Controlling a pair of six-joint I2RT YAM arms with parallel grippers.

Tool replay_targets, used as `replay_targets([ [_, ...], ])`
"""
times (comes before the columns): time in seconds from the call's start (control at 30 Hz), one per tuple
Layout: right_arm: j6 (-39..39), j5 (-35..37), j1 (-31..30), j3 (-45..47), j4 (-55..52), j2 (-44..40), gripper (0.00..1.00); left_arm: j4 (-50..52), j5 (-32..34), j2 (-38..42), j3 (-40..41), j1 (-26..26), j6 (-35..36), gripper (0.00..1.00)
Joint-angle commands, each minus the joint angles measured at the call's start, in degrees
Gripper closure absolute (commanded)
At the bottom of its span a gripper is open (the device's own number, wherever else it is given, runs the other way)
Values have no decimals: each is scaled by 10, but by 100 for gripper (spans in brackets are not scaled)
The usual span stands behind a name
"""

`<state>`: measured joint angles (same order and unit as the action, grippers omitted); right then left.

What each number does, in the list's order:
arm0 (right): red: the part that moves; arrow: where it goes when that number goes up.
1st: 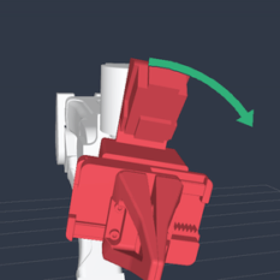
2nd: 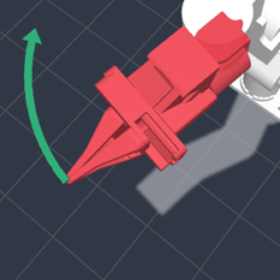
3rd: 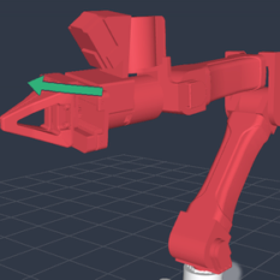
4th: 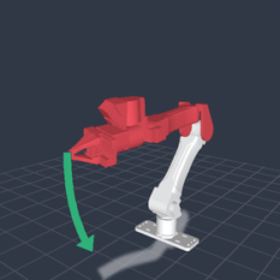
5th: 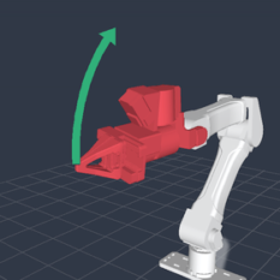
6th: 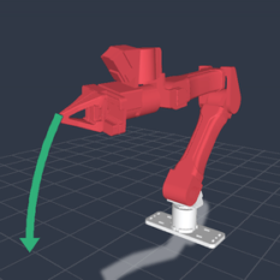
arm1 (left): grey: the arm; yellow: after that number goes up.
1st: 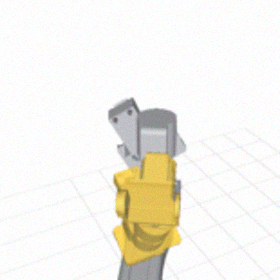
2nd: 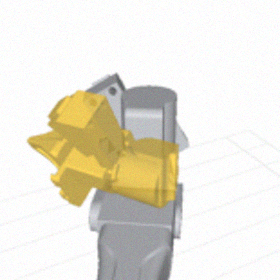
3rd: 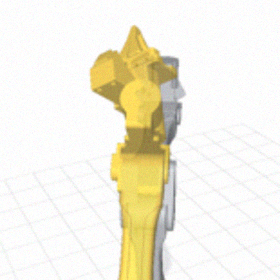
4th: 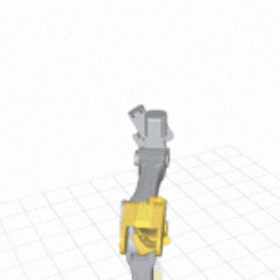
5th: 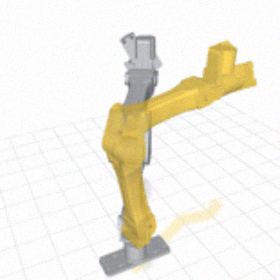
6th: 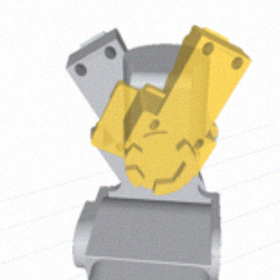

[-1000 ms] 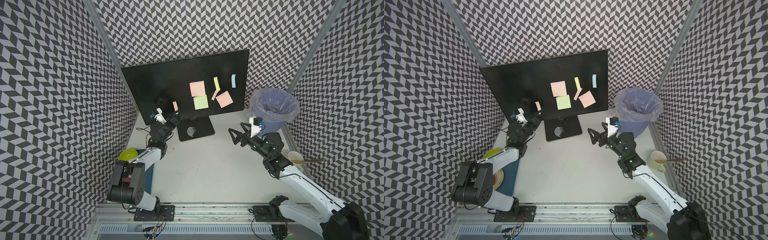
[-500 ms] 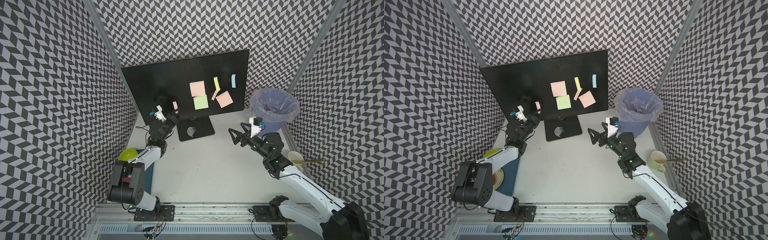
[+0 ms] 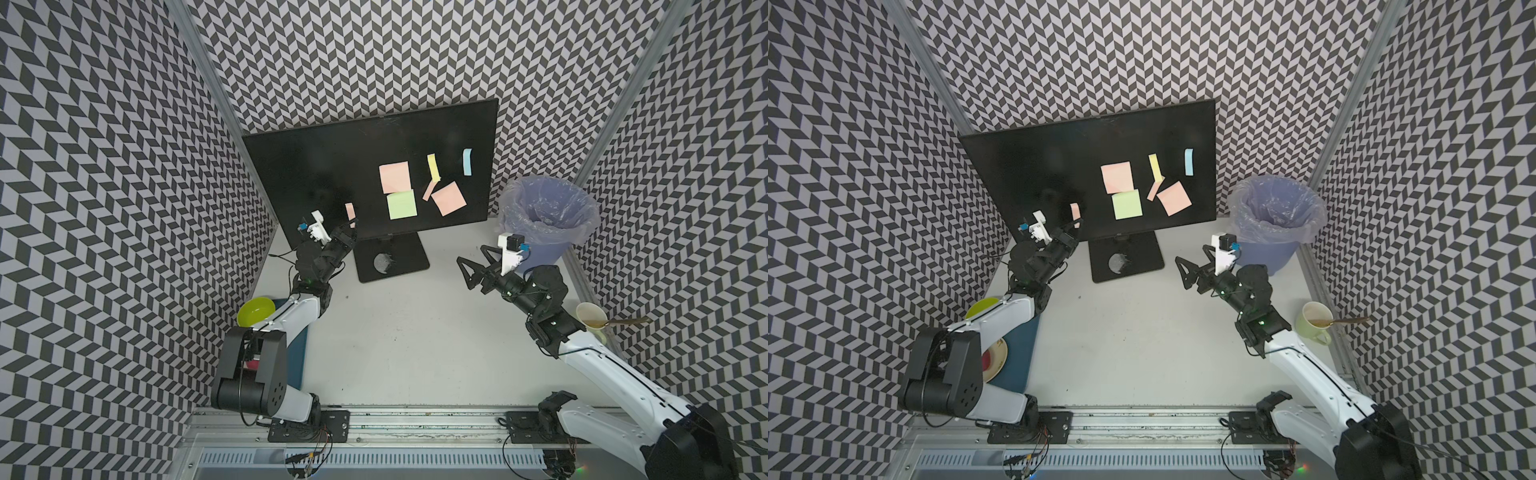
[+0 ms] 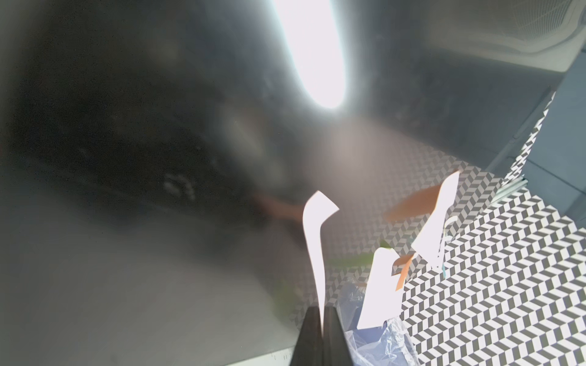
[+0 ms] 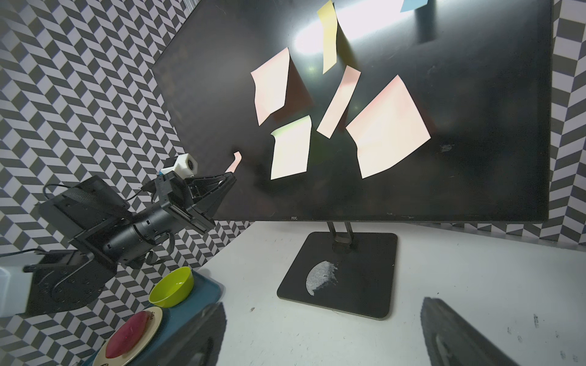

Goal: Remove the sticky note from the monitor
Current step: Tear off the sticky note from the monitor.

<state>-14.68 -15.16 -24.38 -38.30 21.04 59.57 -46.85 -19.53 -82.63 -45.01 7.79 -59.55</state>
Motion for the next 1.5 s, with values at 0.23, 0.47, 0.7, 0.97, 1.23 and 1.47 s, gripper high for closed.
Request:
replay_targets([
  [0.23,-77,-109,-5,-39,70,14,1,129,-68,132,13,61,160,100],
  [0.47,-161,-191,-26,-63,179,62,4,169,-145,104,-29,161,222,100],
  [0.7,-224,-248,-42,-82,245,125,16,129,-177,74,-51,230,220,100],
  [0.97,-257,-269,-42,-93,276,159,26,118,-185,78,-50,257,227,100],
  [1.23,-307,-293,-42,-85,335,179,45,124,-179,79,-49,259,232,100],
  [1.47,-324,-297,-41,-79,352,190,63,120,-180,82,-49,260,234,100],
])
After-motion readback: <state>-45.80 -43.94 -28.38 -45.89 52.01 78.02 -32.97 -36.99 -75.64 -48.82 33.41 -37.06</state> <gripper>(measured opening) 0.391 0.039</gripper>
